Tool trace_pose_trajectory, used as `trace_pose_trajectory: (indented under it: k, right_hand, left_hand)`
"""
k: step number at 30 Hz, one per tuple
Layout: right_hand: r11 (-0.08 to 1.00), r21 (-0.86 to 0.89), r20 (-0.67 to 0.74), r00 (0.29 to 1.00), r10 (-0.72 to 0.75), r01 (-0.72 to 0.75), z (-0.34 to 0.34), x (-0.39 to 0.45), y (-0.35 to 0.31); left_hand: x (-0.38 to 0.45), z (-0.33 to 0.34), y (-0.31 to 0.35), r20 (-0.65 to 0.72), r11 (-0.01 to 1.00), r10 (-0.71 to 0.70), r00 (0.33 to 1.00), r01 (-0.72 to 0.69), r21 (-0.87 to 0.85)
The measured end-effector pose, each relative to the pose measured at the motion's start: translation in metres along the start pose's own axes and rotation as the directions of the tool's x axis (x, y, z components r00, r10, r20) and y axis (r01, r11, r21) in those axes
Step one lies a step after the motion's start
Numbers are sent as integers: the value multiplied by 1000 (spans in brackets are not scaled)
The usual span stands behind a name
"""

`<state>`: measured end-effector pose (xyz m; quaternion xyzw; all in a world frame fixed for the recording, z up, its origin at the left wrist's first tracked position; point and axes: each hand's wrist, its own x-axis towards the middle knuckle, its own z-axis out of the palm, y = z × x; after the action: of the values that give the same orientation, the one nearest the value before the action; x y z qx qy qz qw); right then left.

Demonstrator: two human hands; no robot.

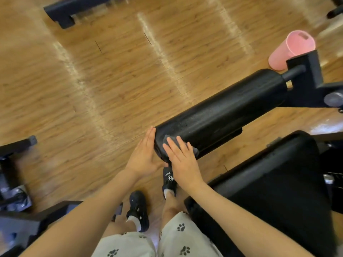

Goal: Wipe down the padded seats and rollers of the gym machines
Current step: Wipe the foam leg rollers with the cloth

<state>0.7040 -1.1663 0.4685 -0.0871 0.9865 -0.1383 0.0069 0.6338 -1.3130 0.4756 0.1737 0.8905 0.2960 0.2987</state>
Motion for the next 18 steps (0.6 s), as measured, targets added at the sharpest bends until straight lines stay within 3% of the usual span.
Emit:
trace_pose_trajectory:
  k: [2,3,4,6,8,10,12,15,18]
  right_hand:
    - [987,-40,63,986,-155,158,-5,-1,19]
    - [987,-56,69,987,-146,150,-10,2,30]
    - [996,-58,47,997,-69,71,-16,6,42]
    - [973,25,-50,972,231,-230,-26,13,64]
    - [868,153,-117,864,490,-472,-32,20,75]
    - [814,216,-162,802,575,-539,-31,26,66]
    - [866,187,-186,849,494,-463,-22,27,44]
    - [985,141,-130,984,120,-101,0,10,-5]
    - [994,80,-88,993,-73,80,11,0,-8]
  left_hand:
    - [4,-3,-3,28,1000,-15,999,16,-26]
    - [6,-5,-4,45,999,-29,999,31,-43]
    - [9,-8,-5,70,997,-45,997,50,-65]
    - [15,-14,-7,147,988,-76,986,95,-125]
    - [20,-19,-10,212,975,-87,973,127,-181]
    - [24,-22,-12,234,964,-87,968,141,-224]
    - [25,-23,-14,233,958,-89,968,147,-246]
    - [25,-22,-15,220,969,-72,973,121,-216]
    - [22,-25,-19,233,984,-28,972,68,-164]
